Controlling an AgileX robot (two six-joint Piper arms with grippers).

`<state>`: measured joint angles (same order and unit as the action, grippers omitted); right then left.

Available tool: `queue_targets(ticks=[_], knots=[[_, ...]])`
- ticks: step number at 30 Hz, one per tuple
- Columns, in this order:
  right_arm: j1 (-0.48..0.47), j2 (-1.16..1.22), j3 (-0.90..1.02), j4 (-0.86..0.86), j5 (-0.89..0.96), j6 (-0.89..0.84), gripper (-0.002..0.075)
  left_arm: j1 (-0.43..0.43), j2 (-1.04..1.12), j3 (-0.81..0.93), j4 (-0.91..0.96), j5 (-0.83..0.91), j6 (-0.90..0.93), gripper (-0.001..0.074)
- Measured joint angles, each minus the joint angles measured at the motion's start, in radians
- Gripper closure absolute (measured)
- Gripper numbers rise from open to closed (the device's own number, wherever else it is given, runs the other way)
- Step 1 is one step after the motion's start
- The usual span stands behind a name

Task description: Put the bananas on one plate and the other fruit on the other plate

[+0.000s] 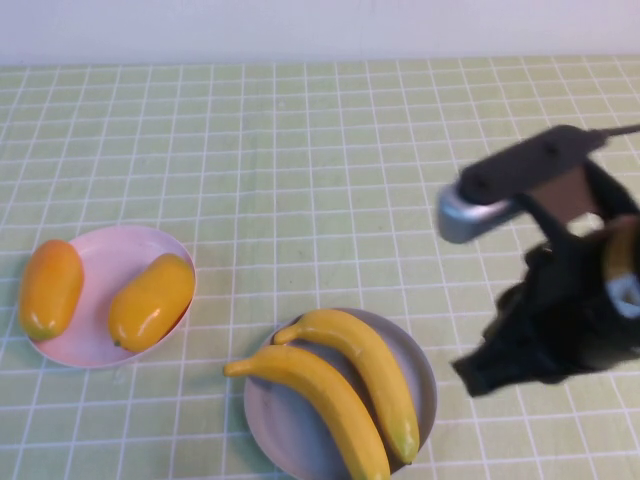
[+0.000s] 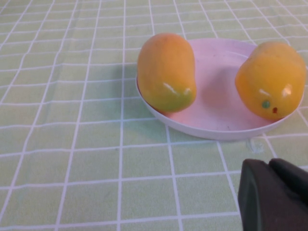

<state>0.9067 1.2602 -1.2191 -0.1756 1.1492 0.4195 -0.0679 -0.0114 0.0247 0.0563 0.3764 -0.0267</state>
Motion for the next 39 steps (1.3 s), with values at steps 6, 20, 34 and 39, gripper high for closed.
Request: queue_targets(ticks=[6,20,34,39], knots=[[0.000,-0.176,0.162,-0.002,-0.056,-0.004,0.0740,0.000,0.000,0.000,0.000,0.000,0.000,0.0738],[-0.007,-0.320,0.499,-0.116,-0.408,-0.061,0.0741,0.000,0.000,0.000,0.000,0.000,0.000,0.0738],[-0.665,-0.701,1.064,-0.200,-1.083,0.019,0.0741,0.000,0.000,0.000,0.000,0.000,0.000,0.0737],[-0.818,-0.931,1.199,-0.202,-1.132,0.019,0.0741,0.000,0.000,0.000,0.000,0.000,0.000,0.0738]])
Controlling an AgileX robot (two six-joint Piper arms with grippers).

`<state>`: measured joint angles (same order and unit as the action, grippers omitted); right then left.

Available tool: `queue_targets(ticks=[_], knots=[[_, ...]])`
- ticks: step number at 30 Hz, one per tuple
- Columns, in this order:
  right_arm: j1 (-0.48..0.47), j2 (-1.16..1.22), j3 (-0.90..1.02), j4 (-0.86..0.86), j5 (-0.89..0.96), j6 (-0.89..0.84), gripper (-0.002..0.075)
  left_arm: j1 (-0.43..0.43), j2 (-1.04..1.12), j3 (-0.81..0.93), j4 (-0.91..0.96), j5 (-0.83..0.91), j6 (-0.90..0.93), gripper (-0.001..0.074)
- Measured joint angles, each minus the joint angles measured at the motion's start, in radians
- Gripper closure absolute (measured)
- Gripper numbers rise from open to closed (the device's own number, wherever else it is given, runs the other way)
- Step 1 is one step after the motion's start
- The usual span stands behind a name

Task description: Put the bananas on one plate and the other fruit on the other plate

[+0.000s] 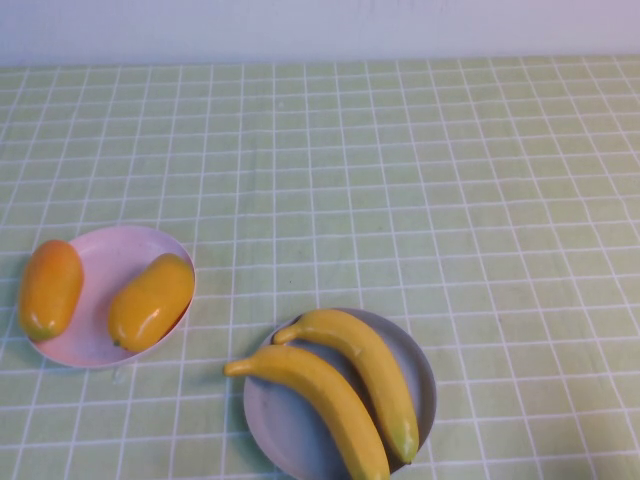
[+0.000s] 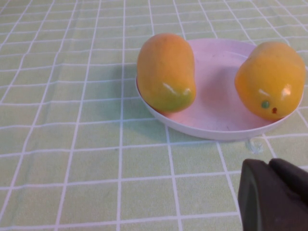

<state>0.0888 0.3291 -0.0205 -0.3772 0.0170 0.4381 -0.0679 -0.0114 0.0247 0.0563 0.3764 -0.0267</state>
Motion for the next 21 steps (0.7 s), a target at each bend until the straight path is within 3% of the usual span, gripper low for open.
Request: queue_targets(ticks=[10,21], knots=[[-0.034,-0.321,0.045,0.004,0.117,0.004,0.0741,0.000,0.000,0.000,0.000,0.000,0.000,0.0738],[0.016,-0.337,0.045,0.006,0.176,0.004,0.0741,0.000,0.000,0.000,0.000,0.000,0.000,0.0738]])
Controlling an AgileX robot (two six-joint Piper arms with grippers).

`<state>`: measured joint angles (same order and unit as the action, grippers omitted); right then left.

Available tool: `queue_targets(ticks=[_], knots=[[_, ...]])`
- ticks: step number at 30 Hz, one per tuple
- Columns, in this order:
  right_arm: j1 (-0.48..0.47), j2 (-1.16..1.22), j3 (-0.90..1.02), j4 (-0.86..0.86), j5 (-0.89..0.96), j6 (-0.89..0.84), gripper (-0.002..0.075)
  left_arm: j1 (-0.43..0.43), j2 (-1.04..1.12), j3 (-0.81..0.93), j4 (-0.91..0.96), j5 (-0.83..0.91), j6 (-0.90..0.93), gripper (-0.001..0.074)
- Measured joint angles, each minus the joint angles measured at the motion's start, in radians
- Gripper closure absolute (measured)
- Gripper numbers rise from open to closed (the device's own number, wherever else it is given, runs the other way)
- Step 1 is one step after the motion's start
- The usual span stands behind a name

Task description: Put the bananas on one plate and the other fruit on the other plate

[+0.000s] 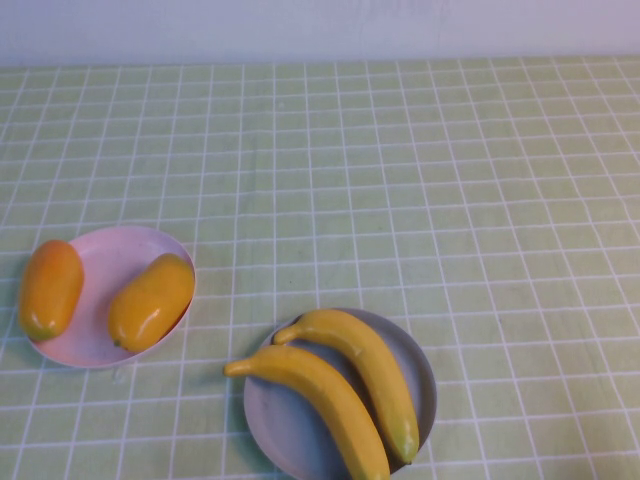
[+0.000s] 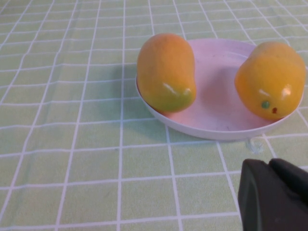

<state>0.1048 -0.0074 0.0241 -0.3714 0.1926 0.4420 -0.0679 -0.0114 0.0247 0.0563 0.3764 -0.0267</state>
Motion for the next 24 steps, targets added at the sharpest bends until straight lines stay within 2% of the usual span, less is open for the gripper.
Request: queue_targets(ticks=[4,9,12,24], knots=[[0.002,0.000,0.000,0.021,-0.025,-0.040,0.0741,0.000,0.000,0.000,0.000,0.000,0.000,0.0738],[0.002,0.000,0.000,0.422,0.027,-0.485,0.0741,0.000,0.000,0.000,0.000,0.000,0.000,0.0738],[0.002,0.000,0.000,0.532,0.111,-0.615,0.0741,0.000,0.000,0.000,0.000,0.000,0.000,0.0738],[0.002,0.000,0.002,0.578,0.156,-0.668,0.0741,0.000,0.000,0.000,0.000,0.000,0.000,0.0738]])
